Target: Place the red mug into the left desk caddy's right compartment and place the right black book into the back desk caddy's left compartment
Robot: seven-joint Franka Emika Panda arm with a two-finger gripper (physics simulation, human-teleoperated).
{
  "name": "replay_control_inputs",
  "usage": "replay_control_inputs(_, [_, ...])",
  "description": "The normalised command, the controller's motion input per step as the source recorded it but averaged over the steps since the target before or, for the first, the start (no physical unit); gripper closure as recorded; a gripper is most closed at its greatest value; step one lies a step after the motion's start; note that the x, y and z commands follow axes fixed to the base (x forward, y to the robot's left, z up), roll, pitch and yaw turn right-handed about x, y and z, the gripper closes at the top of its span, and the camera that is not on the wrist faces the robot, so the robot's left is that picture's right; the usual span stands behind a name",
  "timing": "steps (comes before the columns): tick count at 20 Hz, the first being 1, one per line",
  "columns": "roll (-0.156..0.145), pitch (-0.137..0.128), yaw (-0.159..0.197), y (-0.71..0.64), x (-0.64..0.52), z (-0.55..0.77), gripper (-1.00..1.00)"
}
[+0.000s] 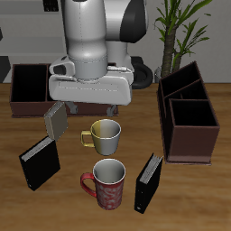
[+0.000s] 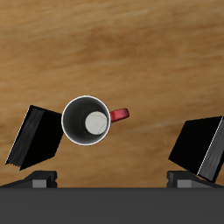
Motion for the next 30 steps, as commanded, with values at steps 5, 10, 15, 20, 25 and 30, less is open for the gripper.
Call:
replay_control_inputs(5, [-0.029,-0.020,-0.088,-0.21,0.25,-0.31,-1.00])
replay_control_inputs(10, [-0.008,-0.027,-0.017,-0.08,0.08,-0.29,-1.00])
replay_control_inputs(15, [-0.020,-0.071,-0.002,0.09,-0.04,-0.32,-1.00])
replay_control_inputs(20, [-0.040,-0.050,-0.089,0.01,0.01,-0.20,-1.00])
replay_control_inputs(25, [-0.015,0.006,-0.052,0.03,0.07,-0.33,-1.00])
replay_control_inputs(30, [0.021,0.022,-0.014,0.14,0.01,-0.24,-1.00])
